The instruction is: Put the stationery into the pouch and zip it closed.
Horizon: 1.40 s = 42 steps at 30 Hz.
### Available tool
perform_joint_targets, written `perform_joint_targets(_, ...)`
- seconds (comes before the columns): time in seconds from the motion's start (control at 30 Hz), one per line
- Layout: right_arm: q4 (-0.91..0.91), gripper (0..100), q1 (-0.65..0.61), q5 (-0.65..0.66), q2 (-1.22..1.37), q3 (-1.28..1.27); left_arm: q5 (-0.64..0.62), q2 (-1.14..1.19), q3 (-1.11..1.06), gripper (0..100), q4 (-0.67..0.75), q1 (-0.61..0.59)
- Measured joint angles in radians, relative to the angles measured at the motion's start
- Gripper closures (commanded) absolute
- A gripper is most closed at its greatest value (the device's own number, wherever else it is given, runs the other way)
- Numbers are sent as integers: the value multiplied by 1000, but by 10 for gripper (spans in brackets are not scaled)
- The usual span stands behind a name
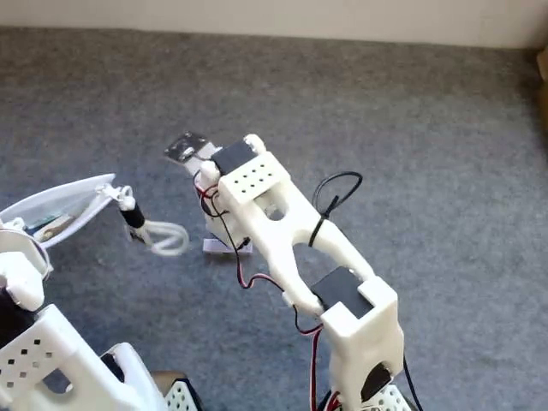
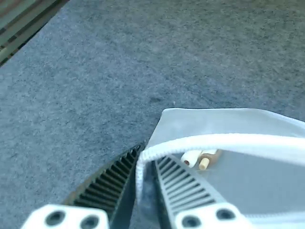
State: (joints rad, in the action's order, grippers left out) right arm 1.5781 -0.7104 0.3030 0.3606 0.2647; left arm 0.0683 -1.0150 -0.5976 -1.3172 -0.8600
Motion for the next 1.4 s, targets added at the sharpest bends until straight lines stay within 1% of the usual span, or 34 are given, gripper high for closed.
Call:
perform_joint_targets(0.17,-17,848,-58,44,0,0,18,0,-6,989,0,-11)
perform_joint_targets(0.23,-17,817,-75,61,0,0,18,0,-6,989,0,-12)
perform_joint_targets(0.43,-17,811,-91,160,0,0,18,0,-6,989,0,-18)
perform_joint_targets(0.57,-17,810,-118,203,18,2,18,0,-6,989,0,-18)
perform_joint_targets(0.8,-23,810,-186,207,132,2,18,0,-6,989,0,-18)
perform_joint_targets(1.13,-40,810,-184,207,153,64,25,-3,-6,989,0,-18)
perform_joint_targets(1.27,3,810,-181,207,153,141,25,-3,-6,989,0,-18)
perform_joint_targets(1.4,5,773,-170,212,153,199,23,-3,-6,989,0,-18)
